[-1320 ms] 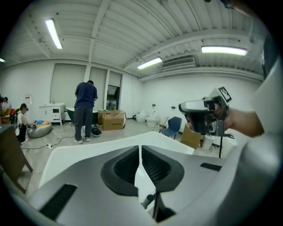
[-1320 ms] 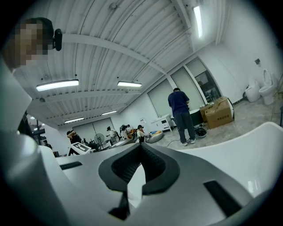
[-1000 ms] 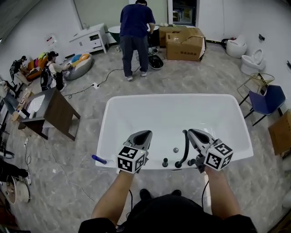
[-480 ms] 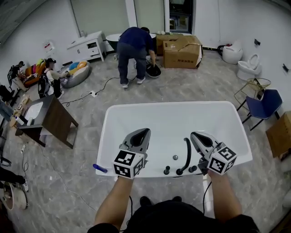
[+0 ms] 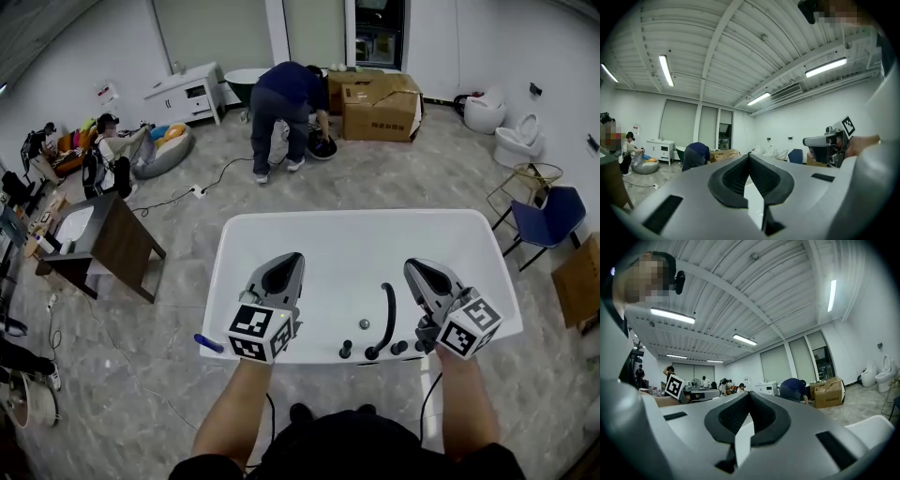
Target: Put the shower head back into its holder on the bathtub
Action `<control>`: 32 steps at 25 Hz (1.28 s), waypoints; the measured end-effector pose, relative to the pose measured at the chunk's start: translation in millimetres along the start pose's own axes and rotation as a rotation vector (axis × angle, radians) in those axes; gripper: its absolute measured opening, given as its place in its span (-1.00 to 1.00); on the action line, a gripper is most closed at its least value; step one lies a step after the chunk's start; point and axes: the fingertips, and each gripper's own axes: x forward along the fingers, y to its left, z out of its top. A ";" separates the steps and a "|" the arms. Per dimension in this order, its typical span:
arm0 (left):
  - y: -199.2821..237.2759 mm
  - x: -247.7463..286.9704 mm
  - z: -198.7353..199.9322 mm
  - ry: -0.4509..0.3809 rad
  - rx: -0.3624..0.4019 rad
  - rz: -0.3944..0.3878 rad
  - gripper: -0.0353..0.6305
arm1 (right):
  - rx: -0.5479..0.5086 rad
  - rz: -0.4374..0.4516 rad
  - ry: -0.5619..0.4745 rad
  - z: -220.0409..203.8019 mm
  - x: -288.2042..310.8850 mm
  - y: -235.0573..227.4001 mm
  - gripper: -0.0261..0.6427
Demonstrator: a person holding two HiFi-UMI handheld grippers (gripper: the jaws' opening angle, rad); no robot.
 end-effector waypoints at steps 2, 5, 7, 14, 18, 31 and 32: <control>0.2 -1.6 7.5 -0.028 0.013 0.003 -0.85 | -0.018 -0.001 -0.002 3.8 -0.5 2.8 -0.87; -1.2 -3.0 14.6 -0.042 0.017 0.005 -0.85 | -0.038 0.009 -0.019 9.0 -4.0 8.1 -0.87; -1.3 -1.6 13.1 -0.033 0.008 0.008 -0.85 | -0.039 0.007 -0.034 8.9 -6.7 7.1 -0.87; -0.5 -6.1 -13.2 0.001 -0.073 0.035 -0.85 | -0.009 -0.007 -0.027 -7.4 -10.3 5.2 -0.87; 0.1 -9.3 -22.3 0.022 -0.064 0.034 -0.85 | -0.019 0.003 -0.024 -10.4 -8.1 7.8 -0.88; -2.3 -4.8 -12.7 0.019 -0.034 0.026 -0.85 | -0.028 0.029 -0.023 -6.4 -0.1 12.6 -0.88; -3.0 -3.7 -12.5 0.019 -0.034 0.024 -0.85 | -0.027 0.030 -0.025 -6.0 0.6 12.2 -0.88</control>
